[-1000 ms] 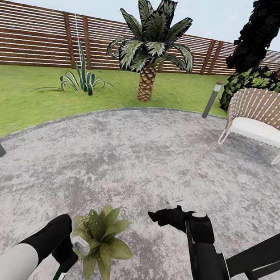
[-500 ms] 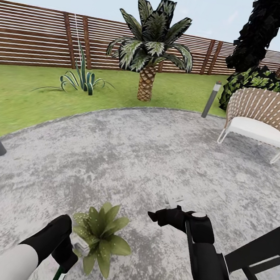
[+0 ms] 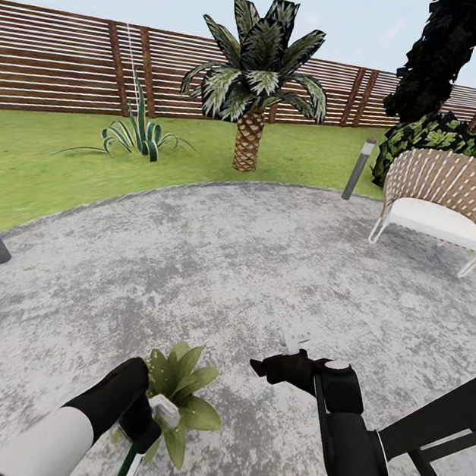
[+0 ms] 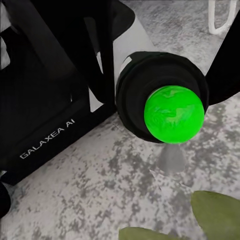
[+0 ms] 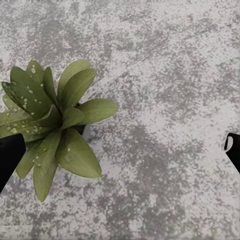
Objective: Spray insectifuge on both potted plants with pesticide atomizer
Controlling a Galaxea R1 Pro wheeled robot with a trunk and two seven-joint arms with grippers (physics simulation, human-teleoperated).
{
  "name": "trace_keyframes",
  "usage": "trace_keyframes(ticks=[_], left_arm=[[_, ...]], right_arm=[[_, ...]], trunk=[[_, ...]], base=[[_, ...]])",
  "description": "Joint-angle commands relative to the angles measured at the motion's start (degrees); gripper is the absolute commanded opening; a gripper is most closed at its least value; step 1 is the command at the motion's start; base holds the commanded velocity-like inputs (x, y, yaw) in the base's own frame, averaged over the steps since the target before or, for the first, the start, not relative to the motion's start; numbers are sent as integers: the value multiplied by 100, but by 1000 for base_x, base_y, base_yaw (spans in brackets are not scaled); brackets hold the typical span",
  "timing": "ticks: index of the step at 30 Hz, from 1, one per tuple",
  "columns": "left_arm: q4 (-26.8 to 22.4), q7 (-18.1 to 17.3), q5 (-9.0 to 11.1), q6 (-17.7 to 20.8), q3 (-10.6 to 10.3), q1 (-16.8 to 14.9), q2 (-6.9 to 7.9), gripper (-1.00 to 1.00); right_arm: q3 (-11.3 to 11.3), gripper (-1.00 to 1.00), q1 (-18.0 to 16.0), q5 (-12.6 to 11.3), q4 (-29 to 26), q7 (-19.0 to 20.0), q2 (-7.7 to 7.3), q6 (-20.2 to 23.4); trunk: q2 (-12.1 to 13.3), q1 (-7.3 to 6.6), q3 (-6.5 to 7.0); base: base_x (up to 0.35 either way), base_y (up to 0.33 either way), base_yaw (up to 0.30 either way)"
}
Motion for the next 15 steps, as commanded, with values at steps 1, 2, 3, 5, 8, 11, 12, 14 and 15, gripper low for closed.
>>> trace_keyframes(ticks=[1, 2, 3, 5, 8, 11, 12, 14, 15], left_arm=[[-9, -61, -73, 17, -7, -22, -11, -100], [-9, -61, -75, 18, -8, -50, -26, -100], [-8, -62, -77, 18, -10, -60, -32, -100], [-4, -59, -87, 19, -16, -84, -46, -100], [-1, -57, -92, 19, -21, -74, -45, -100], [3, -55, -95, 19, -14, -43, -39, -100], [6, -55, -95, 19, -13, -36, -36, -100], [15, -51, -95, 15, -11, 2, -11, -100], [16, -50, -95, 14, -9, 7, -5, -100]], right_arm=[[-12, 100, -4, 55, -6, 58, 5, 13], [-13, 100, -5, 55, -6, 58, 6, 10], [-14, 100, -5, 55, -6, 58, 6, 9], [-17, 100, -6, 55, -6, 58, 5, 10], [-18, 100, -5, 55, -6, 58, 1, 10], [-19, 100, -5, 55, -6, 58, -2, 9], [-17, 100, -7, 55, -6, 58, -2, 10], [-18, 100, -5, 55, -6, 58, -1, 9], [-18, 100, -6, 55, -6, 58, -1, 8]], trunk=[[-2, -1, -5], [-2, -1, -5], [-2, -1, -5], [-2, -1, -5], [-2, -1, -5], [-2, -1, -5], [-2, -1, -5], [-2, -1, -5], [-2, -1, -5]], base=[[0, 0, 0], [0, 0, 0], [0, 0, 0], [-29, 0, 0], [-89, 0, 0], [-193, 0, 0], [-255, 0, 0], [-291, 0, 0], [-292, 0, 0]])
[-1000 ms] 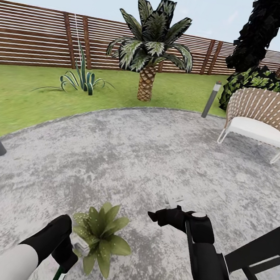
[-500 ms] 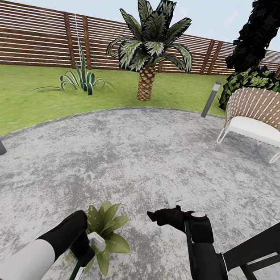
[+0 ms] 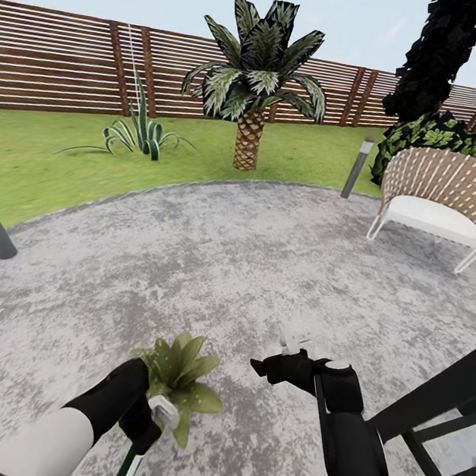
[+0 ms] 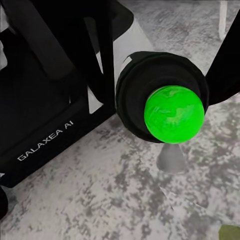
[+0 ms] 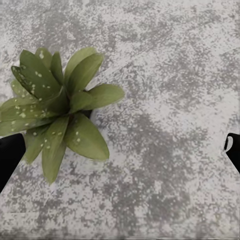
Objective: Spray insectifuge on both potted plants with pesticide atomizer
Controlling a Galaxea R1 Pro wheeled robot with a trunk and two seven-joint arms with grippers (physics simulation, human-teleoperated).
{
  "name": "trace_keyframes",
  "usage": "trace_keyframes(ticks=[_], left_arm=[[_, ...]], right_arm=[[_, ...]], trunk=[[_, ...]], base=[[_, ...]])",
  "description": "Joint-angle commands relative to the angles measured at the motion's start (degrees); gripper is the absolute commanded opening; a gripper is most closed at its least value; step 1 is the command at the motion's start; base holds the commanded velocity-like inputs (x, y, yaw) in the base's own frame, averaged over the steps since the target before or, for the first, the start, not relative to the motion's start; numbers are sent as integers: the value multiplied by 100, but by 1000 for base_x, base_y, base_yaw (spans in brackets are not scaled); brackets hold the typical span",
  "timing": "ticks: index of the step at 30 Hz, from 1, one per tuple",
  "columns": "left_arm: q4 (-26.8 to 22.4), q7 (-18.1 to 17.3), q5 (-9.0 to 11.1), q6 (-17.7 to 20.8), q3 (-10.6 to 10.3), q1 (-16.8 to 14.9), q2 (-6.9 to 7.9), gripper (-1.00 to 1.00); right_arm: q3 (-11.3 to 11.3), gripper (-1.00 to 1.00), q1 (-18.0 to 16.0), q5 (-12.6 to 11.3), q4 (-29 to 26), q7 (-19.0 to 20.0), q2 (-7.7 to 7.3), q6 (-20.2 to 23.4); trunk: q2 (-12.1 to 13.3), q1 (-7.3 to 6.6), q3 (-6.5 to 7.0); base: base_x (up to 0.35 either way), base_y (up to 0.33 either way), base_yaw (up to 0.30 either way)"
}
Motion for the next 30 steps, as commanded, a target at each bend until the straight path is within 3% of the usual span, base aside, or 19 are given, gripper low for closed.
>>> trace_keyframes(ticks=[1, 9, 19, 30], left_arm=[[-8, -57, -56, 22, -2, 1, 10, -100], [-10, -39, -56, 22, 27, -43, 45, -100], [-24, -38, -57, 166, 51, -588, 76, -100], [-24, -38, -58, 187, 21, -658, 48, -100]], right_arm=[[-11, 100, -3, 56, -6, 59, 8, 12], [-9, 100, -1, 56, -6, 59, 11, 15], [-5, 100, -1, 56, -6, 58, 13, 10], [-11, 100, -2, 54, -8, 53, 12, 10]], trunk=[[-3, -4, -5], [-3, -4, -5], [-3, -4, -5], [-3, -4, -5]], base=[[-218, 0, 0], [-60, 0, 0], [-2, 0, 0], [0, 0, 0]])
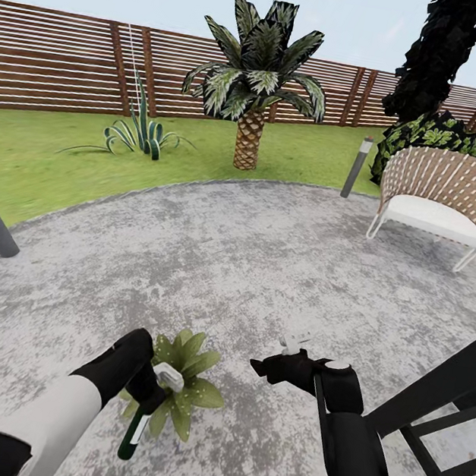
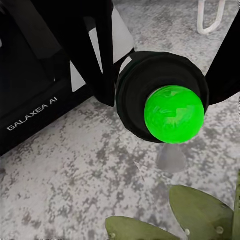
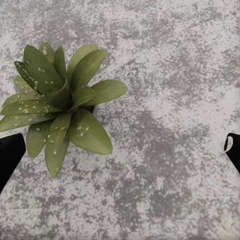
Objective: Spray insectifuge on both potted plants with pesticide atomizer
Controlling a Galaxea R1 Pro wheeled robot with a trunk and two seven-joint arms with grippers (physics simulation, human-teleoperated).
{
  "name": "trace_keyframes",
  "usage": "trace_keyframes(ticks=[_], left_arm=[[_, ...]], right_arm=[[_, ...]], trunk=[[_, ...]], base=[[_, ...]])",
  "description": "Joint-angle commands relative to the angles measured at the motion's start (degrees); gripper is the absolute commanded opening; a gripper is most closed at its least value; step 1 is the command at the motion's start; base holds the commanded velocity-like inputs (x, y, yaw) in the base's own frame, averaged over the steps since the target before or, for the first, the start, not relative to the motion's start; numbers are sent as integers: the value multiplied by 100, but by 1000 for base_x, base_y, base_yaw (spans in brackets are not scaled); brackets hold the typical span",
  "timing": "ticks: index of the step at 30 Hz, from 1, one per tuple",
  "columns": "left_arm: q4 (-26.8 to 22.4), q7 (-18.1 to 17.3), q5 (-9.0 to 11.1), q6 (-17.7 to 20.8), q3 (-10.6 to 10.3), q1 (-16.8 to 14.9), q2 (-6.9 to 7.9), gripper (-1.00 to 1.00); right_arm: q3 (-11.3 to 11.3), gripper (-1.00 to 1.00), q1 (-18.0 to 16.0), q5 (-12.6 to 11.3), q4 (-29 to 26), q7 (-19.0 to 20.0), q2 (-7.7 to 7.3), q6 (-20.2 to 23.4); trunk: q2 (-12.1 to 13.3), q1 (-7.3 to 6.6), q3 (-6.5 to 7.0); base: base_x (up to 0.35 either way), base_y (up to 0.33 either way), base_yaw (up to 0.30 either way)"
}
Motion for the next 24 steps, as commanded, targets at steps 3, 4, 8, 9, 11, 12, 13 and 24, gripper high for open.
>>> trace_keyframes(ticks=[3, 4, 8, 9, 11, 12, 13, 24], left_arm=[[-9, -60, -57, 23, -6, -59, 6, -100], [-9, -60, -57, 24, -6, -80, 8, -100], [-9, -60, -56, 23, -6, -143, 2, -100], [-9, -60, -56, 23, -6, -151, 1, -100], [-9, -60, -56, 26, -6, -171, 1, -100], [-9, -60, -56, 28, -6, -176, 1, -100], [-9, -60, -56, 29, -6, -177, 1, -100], [-7, -67, -47, 46, -14, -366, -36, -100]], right_arm=[[-11, 100, -5, 52, -5, 57, 6, 13], [-11, 100, -7, 51, -5, 56, 6, 13], [-11, 100, -7, 50, -12, 62, 6, 13], [-8, 100, -5, 53, -12, 63, 6, 13], [-8, 100, -4, 56, -10, 64, 6, 13], [-6, 100, -3, 57, -8, 64, 6, 13], [-5, 100, -3, 57, -7, 64, 6, 13], [-6, 100, -4, 58, -5, 62, 6, 16]], trunk=[[-2, -1, -5], [-2, -1, -5], [-2, -1, -5], [-2, -1, -5], [-2, -1, -5], [-2, -1, -5], [-2, -1, -5], [-2, -1, -17]], base=[[13, 0, 0], [47, 0, 0], [141, 0, 0], [224, 0, 0], [143, 0, 0], [71, 0, 0], [57, 0, 0], [11, 0, 25]])
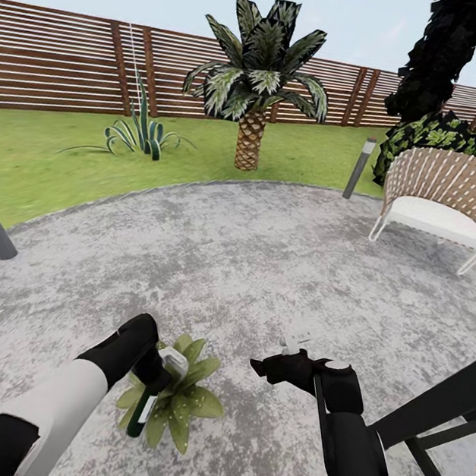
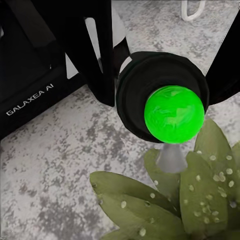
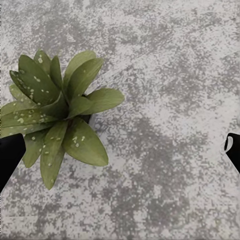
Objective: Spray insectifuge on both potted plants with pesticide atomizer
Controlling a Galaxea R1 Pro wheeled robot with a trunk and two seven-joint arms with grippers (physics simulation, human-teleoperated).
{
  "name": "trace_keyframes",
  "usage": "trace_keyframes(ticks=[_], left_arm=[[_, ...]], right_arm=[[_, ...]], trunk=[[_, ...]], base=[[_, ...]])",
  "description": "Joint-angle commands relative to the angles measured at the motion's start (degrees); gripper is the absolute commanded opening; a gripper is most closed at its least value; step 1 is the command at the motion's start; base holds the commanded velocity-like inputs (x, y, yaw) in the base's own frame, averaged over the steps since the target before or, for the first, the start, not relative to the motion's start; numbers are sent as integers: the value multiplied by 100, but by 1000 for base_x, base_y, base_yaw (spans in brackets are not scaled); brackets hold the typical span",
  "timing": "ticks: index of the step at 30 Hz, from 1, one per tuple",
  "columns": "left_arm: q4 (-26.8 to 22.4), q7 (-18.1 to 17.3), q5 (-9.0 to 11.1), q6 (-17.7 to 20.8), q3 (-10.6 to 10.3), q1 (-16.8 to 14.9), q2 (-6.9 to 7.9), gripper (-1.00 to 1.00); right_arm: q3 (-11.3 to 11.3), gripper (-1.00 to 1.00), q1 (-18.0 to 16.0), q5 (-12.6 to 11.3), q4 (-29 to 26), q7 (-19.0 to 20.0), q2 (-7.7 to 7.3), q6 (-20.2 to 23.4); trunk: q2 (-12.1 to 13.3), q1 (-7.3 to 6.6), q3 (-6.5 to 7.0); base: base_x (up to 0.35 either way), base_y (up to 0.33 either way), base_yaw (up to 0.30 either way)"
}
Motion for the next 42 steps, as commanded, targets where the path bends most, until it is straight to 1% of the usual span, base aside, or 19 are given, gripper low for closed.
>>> trace_keyframes(ticks=[1, 12, 42], left_arm=[[-6, -61, -62, 21, -10, -38, -6, -100], [8, -69, -48, 89, -16, -175, -16, -100], [105, -79, -39, 84, 4, -155, 1, -100]], right_arm=[[-12, 100, -5, 54, -7, 57, 5, 13], [-10, 100, -9, 54, -8, 61, 5, 11], [-6, 100, -4, 54, -7, 60, 5, 13]], trunk=[[-2, -1, -7], [-2, -1, -11], [1201, -660, 528]], base=[[1, 0, 42], [0, 0, 9], [0, 0, 0]])
